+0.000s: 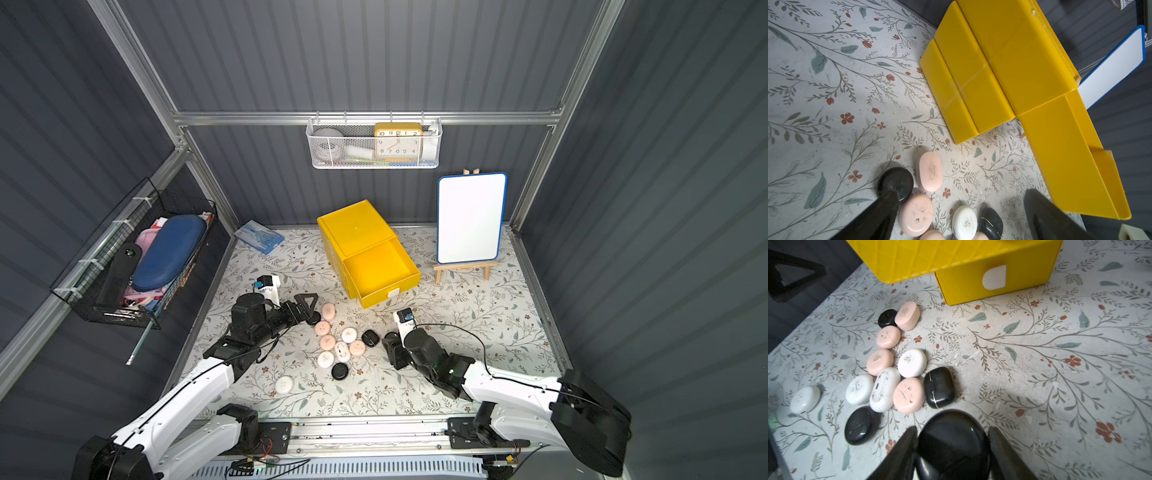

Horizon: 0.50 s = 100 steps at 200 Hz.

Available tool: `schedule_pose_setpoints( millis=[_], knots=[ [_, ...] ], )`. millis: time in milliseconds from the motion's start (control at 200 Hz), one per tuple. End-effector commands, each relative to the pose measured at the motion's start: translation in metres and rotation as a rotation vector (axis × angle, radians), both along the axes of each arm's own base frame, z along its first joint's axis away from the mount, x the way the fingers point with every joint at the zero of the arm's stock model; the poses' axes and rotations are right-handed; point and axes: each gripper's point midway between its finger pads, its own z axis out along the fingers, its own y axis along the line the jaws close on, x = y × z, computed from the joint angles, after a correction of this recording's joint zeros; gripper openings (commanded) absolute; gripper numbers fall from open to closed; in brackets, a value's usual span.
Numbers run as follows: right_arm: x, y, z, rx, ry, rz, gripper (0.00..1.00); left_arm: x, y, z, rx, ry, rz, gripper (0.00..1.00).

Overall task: Put the bluetooth earphones in the drawer according to color
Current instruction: Pick up the Bluetooth earphone from the center of the board, then place the bluetooth earphone in the drawer.

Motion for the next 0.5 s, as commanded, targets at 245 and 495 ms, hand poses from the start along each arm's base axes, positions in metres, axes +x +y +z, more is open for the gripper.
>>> schedule_pose_setpoints(
  millis=[245, 495],
  knots=[
    [-0.003, 0.017, 0.109, 0.149, -0.101, 0.098, 0.41, 0.002, 0.004, 0.004, 0.010, -0.014, 0.017, 0.99],
    [0.035, 0.007, 0.159, 0.150, -0.112, 0.028, 0.40, 0.004, 0.004, 0.000, 0.014, -0.004, 0.018, 0.99]
  ],
)
